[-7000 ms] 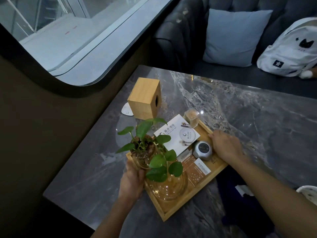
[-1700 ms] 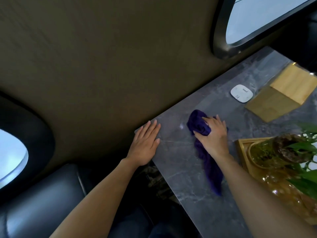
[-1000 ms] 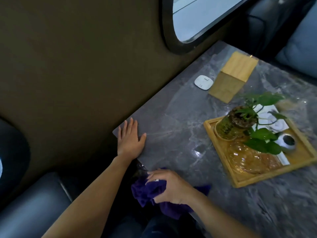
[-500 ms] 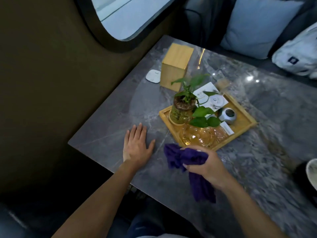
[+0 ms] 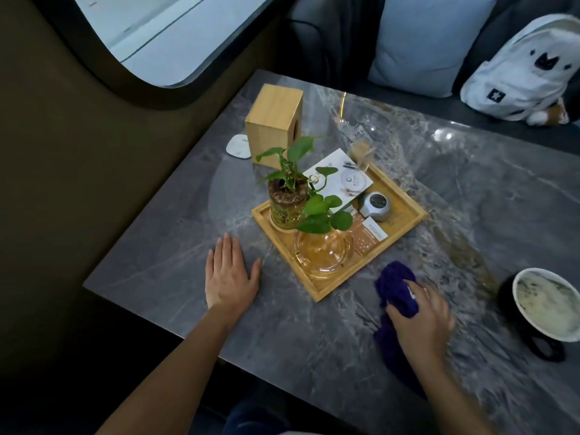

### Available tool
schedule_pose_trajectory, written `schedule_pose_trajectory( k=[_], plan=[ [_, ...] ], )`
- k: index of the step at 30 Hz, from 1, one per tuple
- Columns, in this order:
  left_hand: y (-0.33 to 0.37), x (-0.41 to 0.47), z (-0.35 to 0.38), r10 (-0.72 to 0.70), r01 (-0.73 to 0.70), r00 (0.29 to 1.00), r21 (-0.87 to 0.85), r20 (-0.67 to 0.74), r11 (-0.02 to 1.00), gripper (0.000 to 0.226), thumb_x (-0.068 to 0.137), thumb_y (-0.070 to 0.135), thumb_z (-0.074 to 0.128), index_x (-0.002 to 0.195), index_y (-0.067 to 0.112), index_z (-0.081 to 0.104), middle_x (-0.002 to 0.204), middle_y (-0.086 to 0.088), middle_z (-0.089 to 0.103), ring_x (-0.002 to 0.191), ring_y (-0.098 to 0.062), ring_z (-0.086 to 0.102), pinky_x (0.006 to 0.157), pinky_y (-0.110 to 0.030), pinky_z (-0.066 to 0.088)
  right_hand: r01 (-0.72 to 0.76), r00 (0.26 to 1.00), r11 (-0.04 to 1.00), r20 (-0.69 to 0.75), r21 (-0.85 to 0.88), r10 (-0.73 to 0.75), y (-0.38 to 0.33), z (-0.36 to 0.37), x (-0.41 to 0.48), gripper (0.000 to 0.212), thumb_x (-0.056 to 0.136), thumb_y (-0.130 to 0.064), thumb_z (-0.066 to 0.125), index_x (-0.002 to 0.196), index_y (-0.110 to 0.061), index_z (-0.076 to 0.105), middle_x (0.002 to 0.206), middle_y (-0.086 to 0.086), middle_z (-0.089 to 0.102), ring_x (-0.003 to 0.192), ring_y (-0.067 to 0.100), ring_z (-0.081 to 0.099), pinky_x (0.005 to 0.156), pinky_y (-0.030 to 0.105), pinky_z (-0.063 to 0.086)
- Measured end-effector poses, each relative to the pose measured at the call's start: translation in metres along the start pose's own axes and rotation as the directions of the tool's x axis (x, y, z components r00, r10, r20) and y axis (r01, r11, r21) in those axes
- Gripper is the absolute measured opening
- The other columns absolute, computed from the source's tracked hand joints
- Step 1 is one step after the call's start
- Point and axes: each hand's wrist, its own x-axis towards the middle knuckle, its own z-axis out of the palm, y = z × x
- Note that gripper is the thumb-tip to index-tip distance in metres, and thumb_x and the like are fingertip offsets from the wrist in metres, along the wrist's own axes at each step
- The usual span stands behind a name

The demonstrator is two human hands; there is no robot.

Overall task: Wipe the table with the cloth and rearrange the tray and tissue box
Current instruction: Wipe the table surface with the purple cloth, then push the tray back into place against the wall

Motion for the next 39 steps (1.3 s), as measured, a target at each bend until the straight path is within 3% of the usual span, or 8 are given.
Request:
schedule_pose_trajectory(
  k=[6,12,16,20,23,27,34,39],
  plan=[
    [0.000,0.001,0.001,-0.002,0.002,1.000,0.009,-0.028,1.000,0.080,0.084,0.057,0.015,0.144,0.005,0.020,0.155,-0.014,0.021,0.145,-0.025,0.013,0.119,-0.040,0.008,0.026,0.994,0.989,0.105,-0.144,-0.011,-0.001,-0.005,0.006,0.054,0.076,-0.033,0.069,0.125,-0.021,0.050,0.138,0.009,0.047,0.128,0.029,0.035,0.106,0.047,0.021],
    [0.009,0.007,-0.008,-0.070,0.068,0.997,-0.078,-0.025,0.995,0.064,0.090,0.041,0.046,0.139,0.002,0.032,0.150,-0.016,0.032,0.141,-0.030,0.024,0.117,-0.043,0.015,-0.027,0.947,0.999,0.318,-0.038,0.037,-0.015,-0.030,0.036,0.054,0.070,-0.063,0.062,0.109,-0.026,0.057,0.128,0.003,0.052,0.120,0.026,0.044,0.104,0.049,0.028],
    [0.019,0.013,-0.015,-0.134,0.128,0.990,-0.141,-0.037,0.982,0.049,0.088,0.031,0.051,0.126,0.000,0.046,0.137,-0.021,0.045,0.126,-0.037,0.039,0.106,-0.047,0.029,-0.018,0.989,0.981,0.145,0.192,-0.010,-0.031,-0.039,0.067,0.034,0.084,-0.035,0.061,0.109,-0.013,0.059,0.116,0.012,0.061,0.101,0.026,0.057,0.089,0.043,0.045],
    [0.030,0.017,-0.020,-0.093,0.077,0.994,-0.211,-0.065,0.974,0.034,0.088,0.027,0.050,0.108,0.001,0.054,0.106,-0.022,0.061,0.098,-0.040,0.055,0.083,-0.048,0.043,0.012,0.999,0.981,0.026,0.192,-0.018,-0.049,-0.041,0.103,0.023,0.088,-0.020,0.054,0.106,-0.007,0.062,0.106,0.016,0.067,0.093,0.029,0.060,0.085,0.042,0.047],
    [0.044,0.022,-0.028,-0.145,0.147,0.989,-0.304,0.030,0.941,0.032,0.092,0.033,0.045,0.112,0.007,0.049,0.103,-0.021,0.066,0.092,-0.040,0.062,0.072,-0.043,0.047,0.051,0.999,0.990,0.009,0.131,-0.052,-0.059,-0.040,0.124,0.025,0.089,-0.019,0.051,0.110,-0.008,0.060,0.108,0.016,0.067,0.096,0.032,0.060,0.085,0.042,0.047],
    [0.056,0.029,-0.030,-0.141,0.184,0.979,-0.327,0.149,0.927,0.035,0.092,0.038,0.042,0.107,0.007,0.050,0.104,-0.020,0.067,0.094,-0.040,0.062,0.075,-0.044,0.049,0.117,0.992,0.993,0.039,0.031,-0.119,-0.069,-0.033,0.148,0.026,0.091,-0.017,0.050,0.111,-0.003,0.058,0.109,0.021,0.065,0.096,0.034,0.059,0.079,0.038,0.044],
    [0.065,0.033,-0.031,-0.176,0.258,0.949,-0.321,0.263,0.911,0.037,0.091,0.035,0.042,0.110,0.004,0.044,0.104,-0.023,0.065,0.093,-0.042,0.063,0.074,-0.046,0.049,0.174,0.983,0.971,0.083,-0.162,-0.163,-0.070,-0.009,0.182,0.033,0.088,-0.026,0.051,0.112,-0.003,0.056,0.118,0.023,0.057,0.105,0.041,0.053,0.089,0.049,0.045],
    [0.071,0.037,-0.030,-0.233,0.330,0.927,-0.343,0.294,0.880,0.046,0.089,0.031,0.045,0.123,0.001,0.037,0.109,-0.025,0.063,0.096,-0.044,0.062,0.079,-0.049,0.052,0.251,0.962,0.943,0.163,-0.220,-0.218,-0.067,0.004,0.196,0.028,0.087,-0.030,0.055,0.093,-0.003,0.057,0.104,0.026,0.061,0.096,0.040,0.054,0.083,0.047,0.045]
  ],
)
